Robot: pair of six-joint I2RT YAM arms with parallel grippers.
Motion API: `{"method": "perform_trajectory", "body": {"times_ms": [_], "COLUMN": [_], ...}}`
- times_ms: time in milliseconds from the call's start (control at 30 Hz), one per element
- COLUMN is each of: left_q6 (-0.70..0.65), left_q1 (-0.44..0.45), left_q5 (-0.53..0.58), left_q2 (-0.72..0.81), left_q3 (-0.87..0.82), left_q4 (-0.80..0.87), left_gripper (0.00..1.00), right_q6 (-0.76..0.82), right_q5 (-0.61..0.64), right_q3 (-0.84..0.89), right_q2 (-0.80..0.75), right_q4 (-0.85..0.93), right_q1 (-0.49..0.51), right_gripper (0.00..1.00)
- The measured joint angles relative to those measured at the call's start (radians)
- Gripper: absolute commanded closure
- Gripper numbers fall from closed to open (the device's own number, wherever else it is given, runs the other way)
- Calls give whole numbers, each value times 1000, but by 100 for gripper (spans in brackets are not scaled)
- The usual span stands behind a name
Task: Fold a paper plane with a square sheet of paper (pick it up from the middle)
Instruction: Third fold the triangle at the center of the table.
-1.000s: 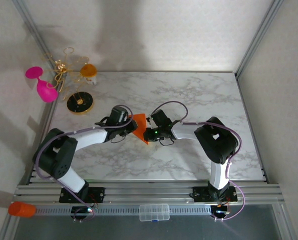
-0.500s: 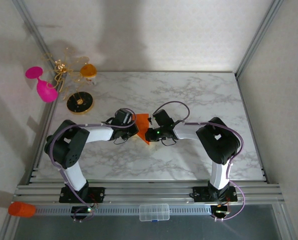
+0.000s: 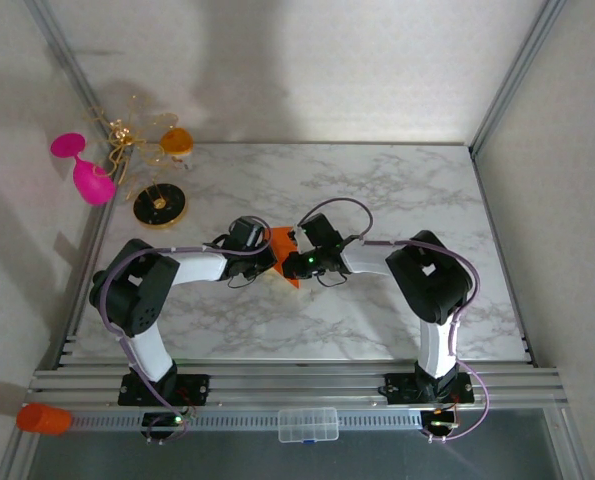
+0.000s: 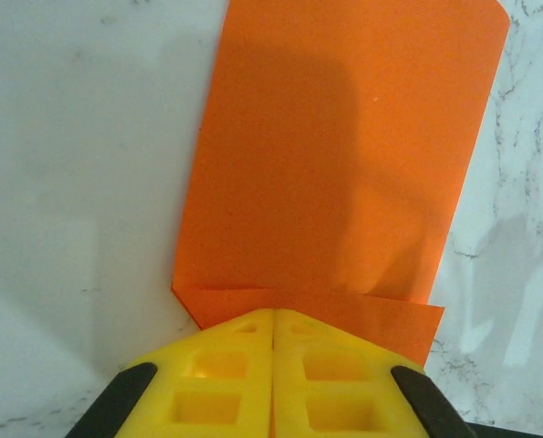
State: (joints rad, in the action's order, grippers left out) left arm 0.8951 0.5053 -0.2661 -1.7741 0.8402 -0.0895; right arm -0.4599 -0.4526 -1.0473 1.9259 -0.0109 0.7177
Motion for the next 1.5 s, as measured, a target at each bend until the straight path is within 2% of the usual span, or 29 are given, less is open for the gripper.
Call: {"method": "perform_trajectory", "body": {"times_ms": [300,700,800,867,1033,1200,1500], "left_q6": [16,18,16,14,21,42,89], "left_q1": [3,3,3,3,2,-22,-155], "left_q5": [14,20,19,16,-9,-22,2], "left_q2": [-3,-3,-7,-7,10,108,255], "left_q3": [11,18,31,42,72,89,-44], "left_q4": [18,29,46,61,93,89,27], "left_gripper": [93,92,89,87,75,59,39], "right_q6": [44,63,53,39,-37,-120,-158], "right_q5": [-23,-23,-18,-2,66,145,196], "right_q3": [51,269,297,298,299,291,123], "right_q2": [-5,-175,-224,-271,-360,-357,-198], "right_q4": [-38,-76,-65,-75,-188,-250,-227], "right_q1": [-4,-7,-8,-9,-11,-13,-13], "right_gripper": [98,98,97,91,83,72,75]}}
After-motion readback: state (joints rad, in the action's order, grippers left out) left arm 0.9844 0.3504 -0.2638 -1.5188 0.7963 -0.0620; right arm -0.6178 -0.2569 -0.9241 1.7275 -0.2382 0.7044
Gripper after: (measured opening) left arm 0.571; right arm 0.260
